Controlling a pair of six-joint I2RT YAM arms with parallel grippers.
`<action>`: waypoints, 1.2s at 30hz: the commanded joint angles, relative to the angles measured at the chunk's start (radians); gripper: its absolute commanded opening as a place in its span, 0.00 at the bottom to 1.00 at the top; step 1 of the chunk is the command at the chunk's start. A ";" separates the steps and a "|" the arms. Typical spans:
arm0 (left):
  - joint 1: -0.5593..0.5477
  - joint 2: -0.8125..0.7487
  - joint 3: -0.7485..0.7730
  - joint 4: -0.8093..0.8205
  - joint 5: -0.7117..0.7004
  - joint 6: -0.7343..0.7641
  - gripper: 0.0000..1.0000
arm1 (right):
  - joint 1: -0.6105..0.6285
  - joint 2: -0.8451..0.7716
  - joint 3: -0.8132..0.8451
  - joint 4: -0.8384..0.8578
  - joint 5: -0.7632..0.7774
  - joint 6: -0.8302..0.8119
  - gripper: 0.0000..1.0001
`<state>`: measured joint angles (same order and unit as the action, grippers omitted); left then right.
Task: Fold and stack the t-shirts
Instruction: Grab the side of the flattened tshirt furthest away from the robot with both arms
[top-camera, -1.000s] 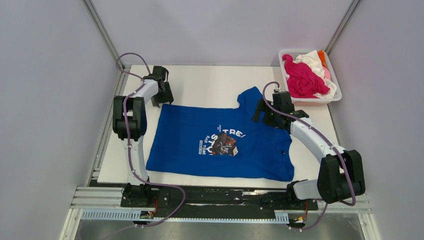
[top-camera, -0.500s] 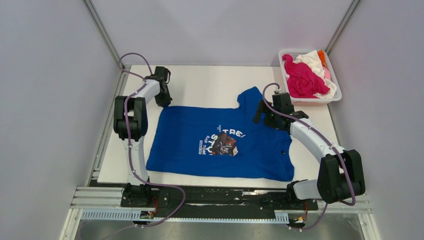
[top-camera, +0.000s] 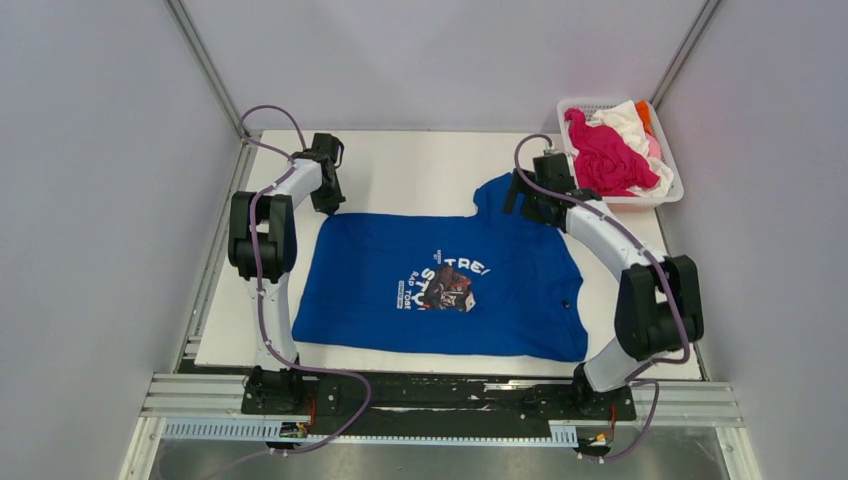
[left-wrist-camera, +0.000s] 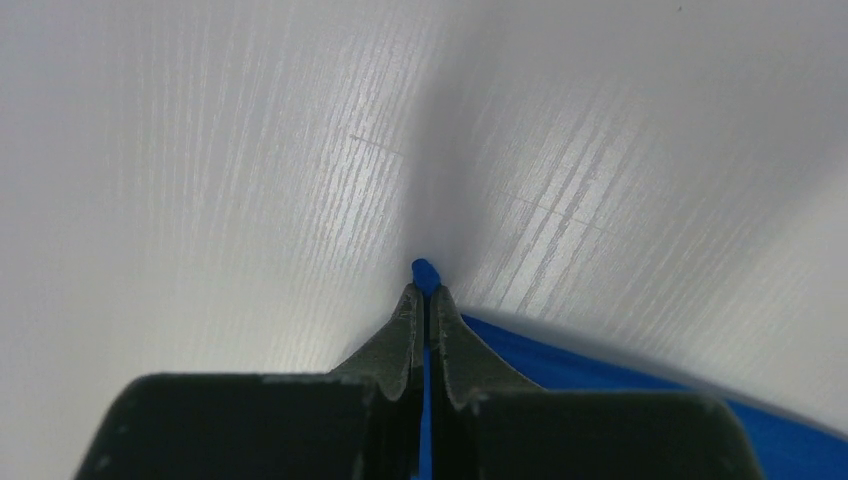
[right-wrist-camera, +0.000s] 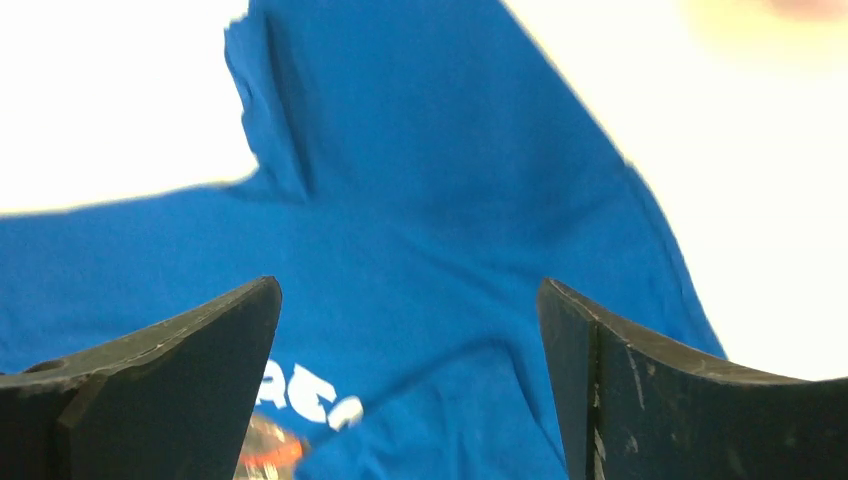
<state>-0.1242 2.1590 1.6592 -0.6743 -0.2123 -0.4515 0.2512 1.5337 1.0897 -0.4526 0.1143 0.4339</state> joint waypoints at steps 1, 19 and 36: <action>-0.006 -0.004 0.005 -0.073 -0.018 -0.022 0.00 | -0.006 0.182 0.240 0.048 0.094 -0.024 0.98; -0.006 -0.037 0.004 -0.066 -0.051 -0.026 0.00 | -0.003 0.887 1.010 -0.030 0.107 -0.156 0.74; -0.006 -0.051 0.000 -0.064 -0.045 -0.030 0.00 | -0.001 0.853 0.855 -0.041 0.092 -0.150 0.14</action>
<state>-0.1295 2.1567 1.6596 -0.6994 -0.2497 -0.4690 0.2451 2.4096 1.9690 -0.4488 0.2459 0.2771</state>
